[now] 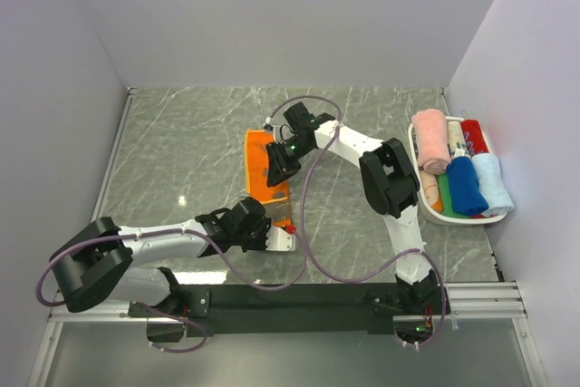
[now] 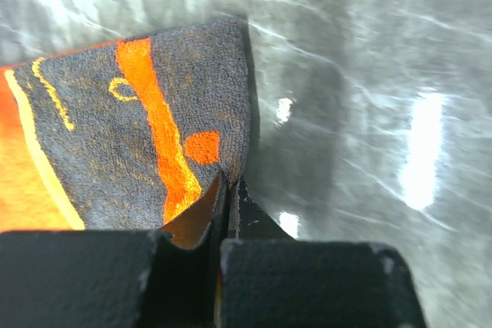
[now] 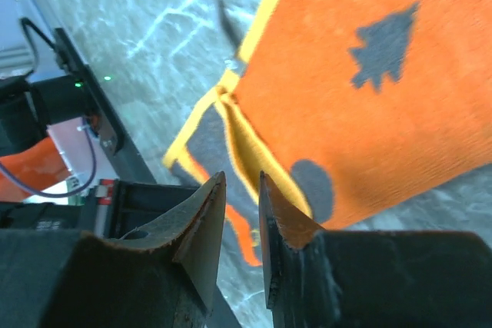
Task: Roll the towels
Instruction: Roll the towel
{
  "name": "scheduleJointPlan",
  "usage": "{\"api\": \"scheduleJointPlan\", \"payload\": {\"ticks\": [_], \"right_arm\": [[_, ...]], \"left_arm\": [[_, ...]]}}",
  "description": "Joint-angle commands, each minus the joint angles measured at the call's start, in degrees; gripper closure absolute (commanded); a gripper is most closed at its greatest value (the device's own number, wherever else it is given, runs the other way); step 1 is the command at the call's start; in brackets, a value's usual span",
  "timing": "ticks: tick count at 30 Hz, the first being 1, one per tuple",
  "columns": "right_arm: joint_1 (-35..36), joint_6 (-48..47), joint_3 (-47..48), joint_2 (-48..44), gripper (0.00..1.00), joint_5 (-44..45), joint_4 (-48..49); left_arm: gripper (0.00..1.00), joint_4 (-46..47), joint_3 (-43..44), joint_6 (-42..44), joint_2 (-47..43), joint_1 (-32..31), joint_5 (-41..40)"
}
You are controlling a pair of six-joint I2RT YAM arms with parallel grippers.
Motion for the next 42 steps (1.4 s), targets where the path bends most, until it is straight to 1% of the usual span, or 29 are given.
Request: {"api": "scheduleJointPlan", "payload": {"ticks": [1,3,5,8,12,13,16,21,26,27,30,32,33,34,35,37,41,42], "right_arm": [[2.5,-1.9,-0.5,2.7,0.69,2.1,-0.2],[3.5,-1.2,-3.4,2.8,0.69,1.5,1.5],[4.4,-1.9,-4.6,3.3,0.70,1.5,1.8],[4.9,-2.5,-5.7,4.1,0.71,1.1,1.3],[5.2,-2.9,-7.0,3.7,0.71,1.4,1.7],[5.2,-3.0,-7.2,3.7,0.71,1.4,1.6],[5.2,-3.2,-8.7,3.2,0.72,1.0,2.0],[5.3,-3.2,-10.0,2.5,0.72,0.4,2.5],[5.3,-3.4,-7.9,3.0,0.71,0.2,1.3],[5.2,-3.7,-6.6,3.0,0.69,0.9,-0.1],[3.8,-4.8,-4.8,1.5,0.60,4.0,-1.9],[3.0,-6.2,-4.3,-0.1,0.52,7.2,-2.5],[2.9,-6.8,-3.5,-0.4,0.43,10.4,-3.8],[2.6,-6.8,-3.3,-0.8,0.35,10.7,-4.4],[1.8,-8.4,-3.3,-1.3,0.34,10.8,-4.7],[1.0,-8.4,-4.2,-1.8,0.34,10.4,-5.3],[-0.8,-8.4,-8.7,-4.1,0.33,10.8,-3.3],[-1.8,-8.4,-11.1,-4.5,0.33,10.9,-1.8]], "left_arm": [[0.99,-8.6,2.2,-4.0,-1.4,1.6,7.2],[0.99,-11.2,3.9,-5.1,-1.5,3.8,10.7],[0.99,-13.1,6.3,-5.4,-1.2,6.2,13.1],[0.99,-18.3,10.4,-5.1,0.6,9.6,19.0],[0.99,-27.2,16.8,-3.8,6.0,14.6,27.4],[0.99,-28.6,19.5,-3.4,7.0,16.9,28.6],[0.99,-31.9,24.4,-2.5,10.4,20.8,31.9],[0.99,-33.2,29.0,-2.1,13.4,24.0,33.7],[0.99,-30.1,28.8,-2.9,14.4,24.3,33.0],[0.99,-29.4,28.6,-3.2,14.9,24.3,32.7],[0.99,-27.6,27.9,-3.9,15.8,24.7,32.5],[0.99,-27.3,27.9,-4.0,16.3,24.9,32.9],[0.99,-27.4,28.0,-4.0,16.8,25.0,33.2],[0.99,-27.4,28.1,-3.7,17.0,25.1,33.3],[0.99,-27.5,28.3,-3.6,17.0,25.3,33.3],[0.98,-28.3,28.9,-2.6,17.6,25.6,33.8],[0.97,-31.2,30.9,-1.0,19.4,26.7,35.6],[0.97,-31.7,31.3,-0.6,19.8,26.9,36.0]]}}
